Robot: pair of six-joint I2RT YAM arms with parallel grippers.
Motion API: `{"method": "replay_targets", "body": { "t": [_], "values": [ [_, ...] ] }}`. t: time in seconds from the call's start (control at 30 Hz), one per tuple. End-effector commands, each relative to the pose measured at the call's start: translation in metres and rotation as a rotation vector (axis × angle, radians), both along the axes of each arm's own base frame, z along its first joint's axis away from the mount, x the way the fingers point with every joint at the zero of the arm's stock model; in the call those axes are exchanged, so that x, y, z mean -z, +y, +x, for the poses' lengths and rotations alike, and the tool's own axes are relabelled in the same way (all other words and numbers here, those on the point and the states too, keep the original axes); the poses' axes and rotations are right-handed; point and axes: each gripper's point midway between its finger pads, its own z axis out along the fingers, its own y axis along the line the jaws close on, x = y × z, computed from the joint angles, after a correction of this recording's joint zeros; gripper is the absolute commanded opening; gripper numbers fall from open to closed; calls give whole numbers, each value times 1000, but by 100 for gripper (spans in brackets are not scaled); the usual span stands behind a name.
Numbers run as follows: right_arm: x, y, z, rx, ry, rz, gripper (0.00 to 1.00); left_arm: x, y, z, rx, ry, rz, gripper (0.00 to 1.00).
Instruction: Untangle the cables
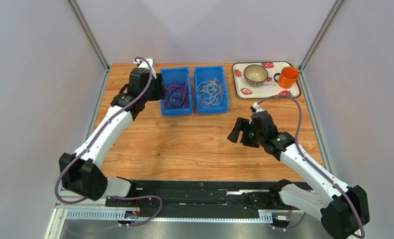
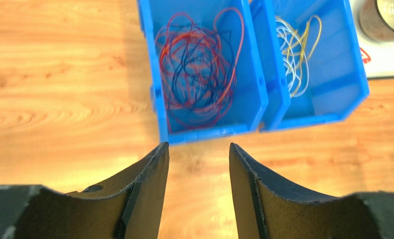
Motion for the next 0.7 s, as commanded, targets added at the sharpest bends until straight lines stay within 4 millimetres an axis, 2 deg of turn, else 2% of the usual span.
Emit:
{"method": "replay_targets", "body": {
  "t": [0.0,0.03,0.07,0.13,0.2,0.23,0.27,0.33,0.4,0.57,0.6,0.67],
  "values": [
    [-35,1,17,-6,-137,1,79,-6,5,-44,11,-1,-49,56],
    [-38,0,19,-3,-153,-7,80,3,7,-55,11,18,-57,56],
    [-41,-2,20,0,-162,-13,81,-6,10,-70,12,-1,-73,56],
    [-56,-14,27,60,-225,-44,84,0,11,-89,33,11,-87,57],
    [-64,-23,32,107,-281,-56,85,-4,17,-110,46,10,-88,57],
    [-67,-26,33,125,-307,-56,93,-1,20,-118,56,21,-72,57],
    [-82,-28,35,143,-374,-27,99,-1,25,-131,59,32,-61,57],
    [-81,-39,39,185,-422,-56,100,4,31,-142,64,44,-36,57],
    [-90,-47,44,209,-478,-81,100,6,37,-158,69,64,-28,59],
    [-102,-66,54,276,-549,-170,100,16,33,-187,163,85,-36,71],
    [-105,-78,57,325,-570,-212,99,23,34,-189,153,99,-44,73],
    [-109,-88,62,324,-624,-299,92,19,31,-193,166,70,-76,76]
  ]
}}
